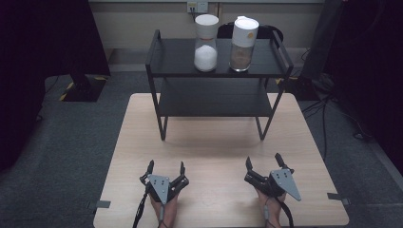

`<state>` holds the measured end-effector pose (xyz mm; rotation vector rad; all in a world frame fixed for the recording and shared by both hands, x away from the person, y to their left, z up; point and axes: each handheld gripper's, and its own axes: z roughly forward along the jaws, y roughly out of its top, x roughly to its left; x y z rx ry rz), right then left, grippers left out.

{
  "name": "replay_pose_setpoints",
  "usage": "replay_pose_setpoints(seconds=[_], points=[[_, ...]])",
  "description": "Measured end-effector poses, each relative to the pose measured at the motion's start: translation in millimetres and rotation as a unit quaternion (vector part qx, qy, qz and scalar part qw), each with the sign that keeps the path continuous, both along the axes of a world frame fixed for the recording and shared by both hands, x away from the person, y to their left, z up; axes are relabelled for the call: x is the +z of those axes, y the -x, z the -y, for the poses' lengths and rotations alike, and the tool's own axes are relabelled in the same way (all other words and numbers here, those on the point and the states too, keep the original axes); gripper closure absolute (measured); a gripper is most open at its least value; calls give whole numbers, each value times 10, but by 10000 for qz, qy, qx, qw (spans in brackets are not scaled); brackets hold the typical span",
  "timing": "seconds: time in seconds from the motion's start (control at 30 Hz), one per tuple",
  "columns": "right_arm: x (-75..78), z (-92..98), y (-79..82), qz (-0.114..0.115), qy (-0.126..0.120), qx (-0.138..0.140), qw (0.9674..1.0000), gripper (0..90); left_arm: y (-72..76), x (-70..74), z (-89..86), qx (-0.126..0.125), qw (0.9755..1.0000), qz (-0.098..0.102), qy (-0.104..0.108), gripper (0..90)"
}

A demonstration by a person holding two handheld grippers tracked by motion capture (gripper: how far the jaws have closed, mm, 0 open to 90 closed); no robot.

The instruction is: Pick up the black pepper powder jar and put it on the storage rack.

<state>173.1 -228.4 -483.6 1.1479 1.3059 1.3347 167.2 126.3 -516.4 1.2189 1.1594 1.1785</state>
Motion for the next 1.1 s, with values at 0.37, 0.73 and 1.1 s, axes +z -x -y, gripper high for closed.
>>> replay_pose_setpoints(seconds=[0.37,0.73,1.1], points=[[-232,-8,83,36,100,-63,9999,0,0,0,2,7,10000,0,1,2],[-293,-14,72,19,100,-39,9999,0,1,0,2,6,10000,-1,0,2],[-321,-51,96,96,116,-131,9998,0,2,-1,2,7,10000,0,-2,2]])
